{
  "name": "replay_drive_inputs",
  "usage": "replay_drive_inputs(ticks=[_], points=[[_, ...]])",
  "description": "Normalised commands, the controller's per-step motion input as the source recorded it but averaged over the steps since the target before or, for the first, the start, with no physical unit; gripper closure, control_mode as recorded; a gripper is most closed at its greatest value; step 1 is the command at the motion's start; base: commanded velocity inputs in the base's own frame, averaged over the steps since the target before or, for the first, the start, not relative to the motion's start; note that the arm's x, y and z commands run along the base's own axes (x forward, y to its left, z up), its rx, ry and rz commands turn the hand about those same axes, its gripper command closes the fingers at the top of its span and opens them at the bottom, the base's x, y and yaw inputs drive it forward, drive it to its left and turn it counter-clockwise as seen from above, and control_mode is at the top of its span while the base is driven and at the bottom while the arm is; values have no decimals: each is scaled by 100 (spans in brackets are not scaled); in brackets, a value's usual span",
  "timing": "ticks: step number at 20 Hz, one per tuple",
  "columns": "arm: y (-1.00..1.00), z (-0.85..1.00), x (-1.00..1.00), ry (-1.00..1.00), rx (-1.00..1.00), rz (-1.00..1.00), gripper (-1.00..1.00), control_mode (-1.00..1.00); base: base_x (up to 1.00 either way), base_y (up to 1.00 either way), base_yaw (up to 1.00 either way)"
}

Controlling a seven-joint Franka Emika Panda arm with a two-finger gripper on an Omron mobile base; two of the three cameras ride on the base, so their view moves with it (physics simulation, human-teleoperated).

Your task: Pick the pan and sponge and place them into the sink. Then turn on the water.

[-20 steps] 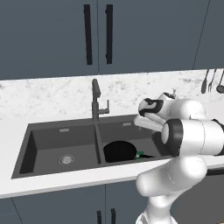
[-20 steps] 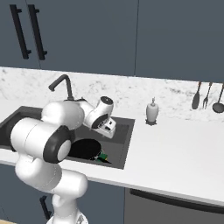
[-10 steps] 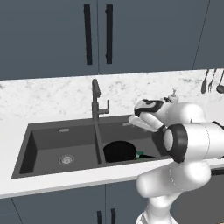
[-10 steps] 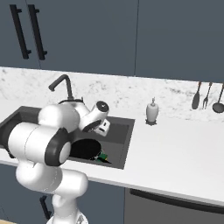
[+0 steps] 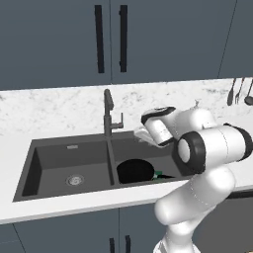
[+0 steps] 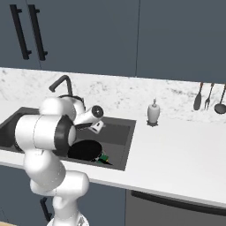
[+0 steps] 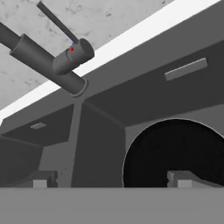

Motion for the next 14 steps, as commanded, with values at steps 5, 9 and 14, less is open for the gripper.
replay_drive_inputs(ticks=[5,9,14], points=[[29,0,39,-1,1,0,-100,-100,0,0,0],[17,0,34,0,0,-4,-100,-100,0,0,0],[4,15,27,0,2,-3,-100,-100,0,0,0]])
